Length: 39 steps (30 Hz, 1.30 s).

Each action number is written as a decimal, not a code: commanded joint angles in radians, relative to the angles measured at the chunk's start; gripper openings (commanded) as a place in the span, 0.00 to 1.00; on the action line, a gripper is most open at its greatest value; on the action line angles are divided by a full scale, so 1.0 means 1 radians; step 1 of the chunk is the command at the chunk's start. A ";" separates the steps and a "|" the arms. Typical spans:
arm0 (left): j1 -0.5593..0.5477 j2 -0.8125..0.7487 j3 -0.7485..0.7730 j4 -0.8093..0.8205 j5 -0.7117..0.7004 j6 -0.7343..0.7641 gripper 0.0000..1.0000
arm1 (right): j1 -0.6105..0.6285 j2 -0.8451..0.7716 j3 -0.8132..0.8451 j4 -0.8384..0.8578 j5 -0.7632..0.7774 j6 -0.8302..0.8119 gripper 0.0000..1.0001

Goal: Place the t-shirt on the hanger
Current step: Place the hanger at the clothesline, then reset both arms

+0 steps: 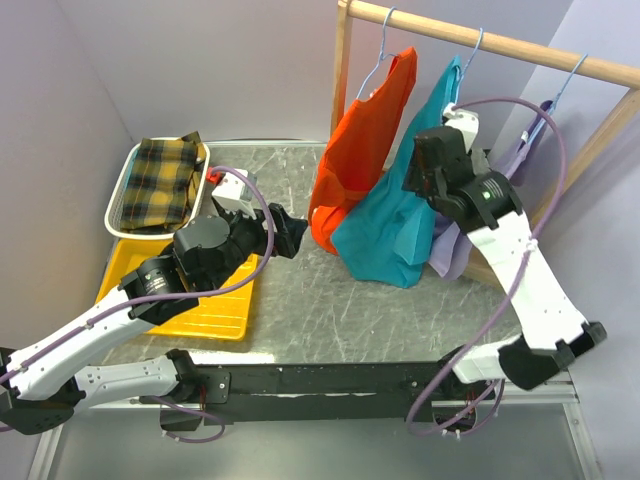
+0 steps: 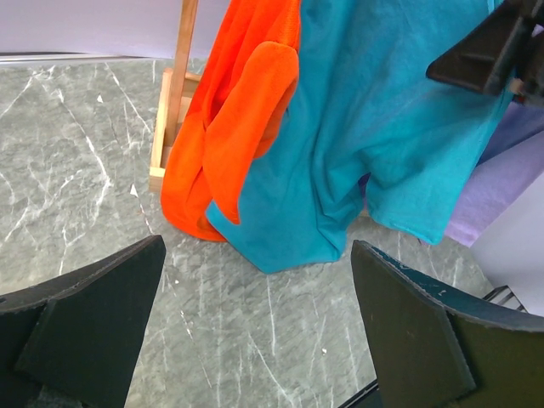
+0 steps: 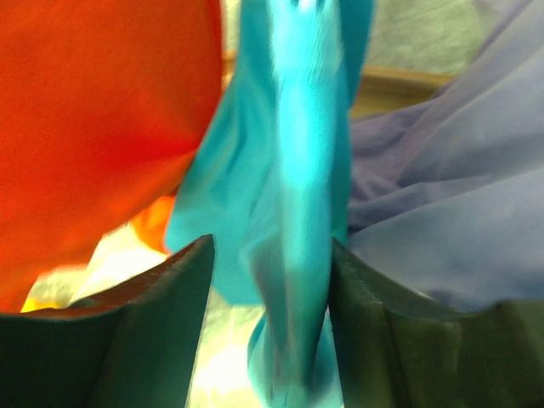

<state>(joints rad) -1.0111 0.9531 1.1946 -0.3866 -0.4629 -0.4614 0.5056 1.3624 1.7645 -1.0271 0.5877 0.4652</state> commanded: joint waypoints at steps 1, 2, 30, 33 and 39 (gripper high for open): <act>0.002 -0.001 0.007 0.029 0.023 -0.005 0.96 | -0.004 -0.130 -0.069 0.076 -0.156 -0.013 0.66; 0.002 0.003 0.003 0.029 0.024 -0.006 0.96 | -0.003 -0.149 -0.079 0.079 -0.170 -0.010 0.67; 0.002 -0.011 -0.274 0.046 -0.034 -0.279 0.96 | 0.527 -0.461 -0.837 0.815 -0.322 0.089 0.73; 0.002 -0.010 -0.368 0.106 -0.046 -0.341 0.96 | 0.562 -0.419 -0.933 0.939 -0.290 0.099 0.78; 0.000 0.052 -0.493 0.199 -0.022 -0.395 0.96 | 0.567 -0.430 -1.141 1.162 -0.218 0.116 0.98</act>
<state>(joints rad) -1.0111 0.9775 0.7368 -0.3061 -0.4843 -0.7879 1.0695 0.9550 0.7021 -0.1104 0.2874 0.5621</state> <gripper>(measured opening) 0.966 0.926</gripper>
